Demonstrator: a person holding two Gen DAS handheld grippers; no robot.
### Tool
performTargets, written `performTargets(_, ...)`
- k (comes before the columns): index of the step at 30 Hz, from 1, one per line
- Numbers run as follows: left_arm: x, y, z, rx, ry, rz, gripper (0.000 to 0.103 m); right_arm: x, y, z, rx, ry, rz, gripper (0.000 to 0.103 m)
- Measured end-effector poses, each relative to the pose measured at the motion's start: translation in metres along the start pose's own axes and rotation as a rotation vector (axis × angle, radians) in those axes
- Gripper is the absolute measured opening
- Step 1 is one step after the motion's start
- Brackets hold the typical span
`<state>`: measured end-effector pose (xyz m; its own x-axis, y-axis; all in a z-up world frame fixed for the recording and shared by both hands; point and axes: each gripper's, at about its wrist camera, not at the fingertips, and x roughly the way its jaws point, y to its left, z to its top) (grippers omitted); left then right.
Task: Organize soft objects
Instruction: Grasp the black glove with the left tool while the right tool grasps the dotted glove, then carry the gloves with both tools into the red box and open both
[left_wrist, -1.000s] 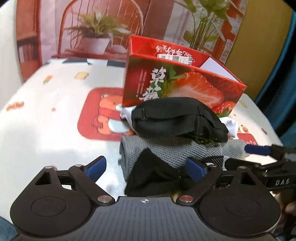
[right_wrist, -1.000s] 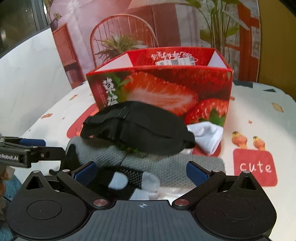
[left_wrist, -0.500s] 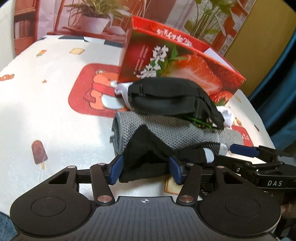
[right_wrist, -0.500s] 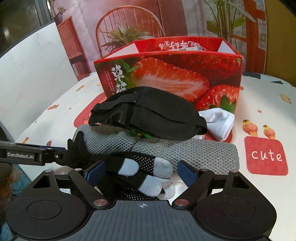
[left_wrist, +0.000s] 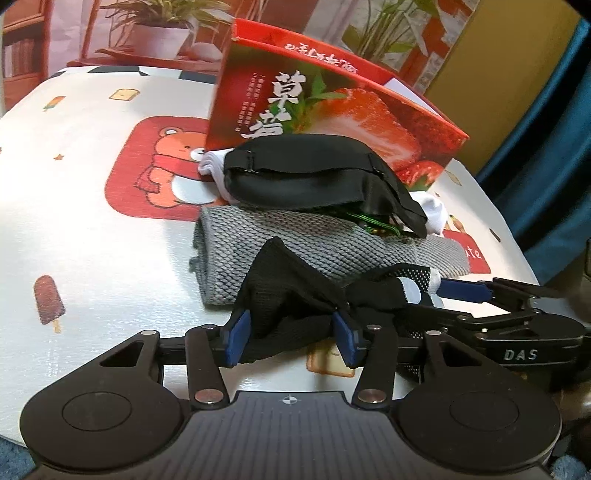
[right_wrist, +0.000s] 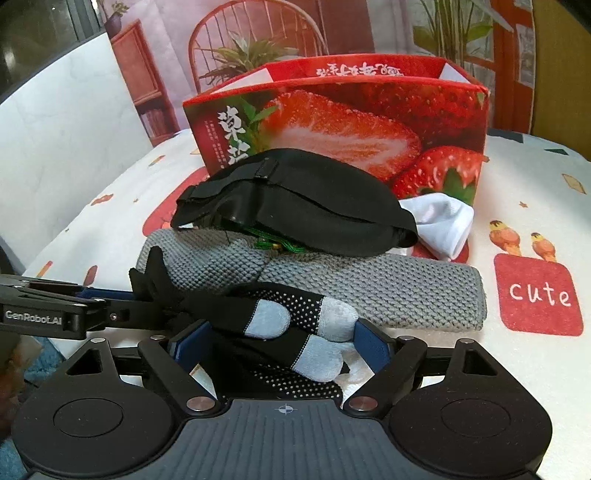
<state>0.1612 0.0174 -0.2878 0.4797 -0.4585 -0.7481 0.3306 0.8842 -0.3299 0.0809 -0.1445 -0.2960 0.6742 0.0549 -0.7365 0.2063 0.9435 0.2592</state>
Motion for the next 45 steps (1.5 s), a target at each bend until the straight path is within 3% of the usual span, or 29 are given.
performTargets(14, 0.004, -0.001, -0.001, 0.015, 0.003, -0.022, 0.048, 0.006, -0.002, -0.004, -0.007, 0.035, -0.02, 0.077)
performTargets(19, 0.004, -0.001, -0.002, 0.017, 0.002, -0.021, 0.047, 0.005, 0.0, -0.005, -0.028, 0.041, -0.005, 0.061)
performTargets(24, 0.002, 0.002, -0.001, 0.008, -0.006, -0.013, 0.02, 0.004, -0.002, -0.005, -0.005, 0.044, 0.033, 0.042)
performTargets(26, 0.001, 0.003, -0.001, 0.001, -0.009, -0.035, 0.014, 0.003, -0.003, -0.004, 0.013, 0.044, 0.049, 0.036)
performTargets(33, -0.009, 0.001, 0.0, 0.008, -0.057, -0.051, 0.011, -0.007, -0.006, 0.001, 0.036, 0.006, 0.083, 0.011)
performTargets(45, -0.035, -0.009, 0.009, 0.043, -0.15, -0.093, 0.011, -0.03, -0.009, 0.013, 0.053, -0.089, 0.098, 0.009)
